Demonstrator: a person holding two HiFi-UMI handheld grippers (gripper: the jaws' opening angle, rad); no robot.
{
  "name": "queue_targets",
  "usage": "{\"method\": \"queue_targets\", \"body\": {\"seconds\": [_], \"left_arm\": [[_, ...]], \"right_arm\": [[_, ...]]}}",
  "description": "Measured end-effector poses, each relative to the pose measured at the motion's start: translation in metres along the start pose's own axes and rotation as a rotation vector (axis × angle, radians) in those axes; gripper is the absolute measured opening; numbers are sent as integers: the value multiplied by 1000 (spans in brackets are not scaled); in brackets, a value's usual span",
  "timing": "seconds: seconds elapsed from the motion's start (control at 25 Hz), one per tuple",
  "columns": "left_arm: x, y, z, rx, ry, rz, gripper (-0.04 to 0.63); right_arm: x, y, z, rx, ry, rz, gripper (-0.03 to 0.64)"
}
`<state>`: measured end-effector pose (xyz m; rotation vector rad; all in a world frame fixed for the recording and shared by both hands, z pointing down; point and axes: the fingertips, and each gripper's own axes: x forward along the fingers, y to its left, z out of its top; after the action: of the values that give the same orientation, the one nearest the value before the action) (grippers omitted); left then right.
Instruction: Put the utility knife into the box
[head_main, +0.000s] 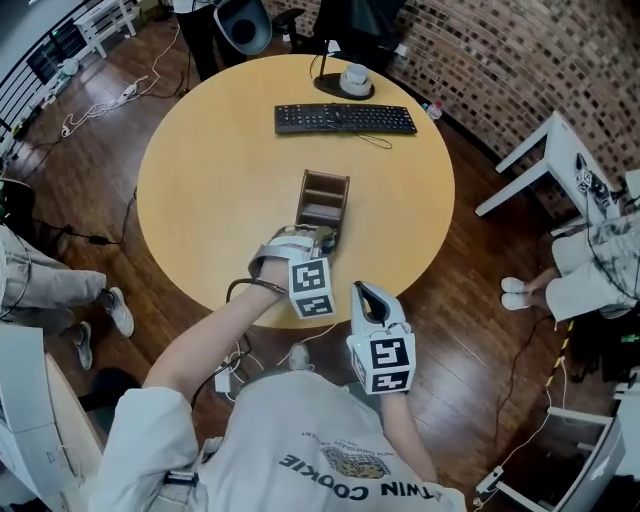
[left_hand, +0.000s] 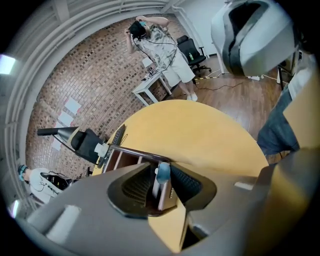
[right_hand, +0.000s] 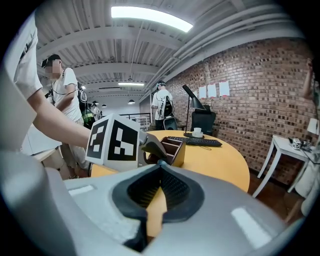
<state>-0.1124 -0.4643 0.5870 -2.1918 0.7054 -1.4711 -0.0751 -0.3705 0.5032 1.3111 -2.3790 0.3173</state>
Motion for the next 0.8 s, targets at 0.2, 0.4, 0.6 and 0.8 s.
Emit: {"method": "queue_targets", "body": {"seconds": [0.2,0.4,0.6,0.8], "left_arm": [[-18,3,7,-93,-30,40,137],[-53,-1,26,-215,-64,102,133],[-83,-21,57,-344,-98,130,106],[-105,-52,86,-414,-101,161,64]], "right_arm": [[-10,0,-2,1,-6,31,1],[-28,1,0,-10,-29,89,2],[-57,-4,-7,-19,-39,142,2],[-88,-10,-17,-28,-60,186,2]]}}
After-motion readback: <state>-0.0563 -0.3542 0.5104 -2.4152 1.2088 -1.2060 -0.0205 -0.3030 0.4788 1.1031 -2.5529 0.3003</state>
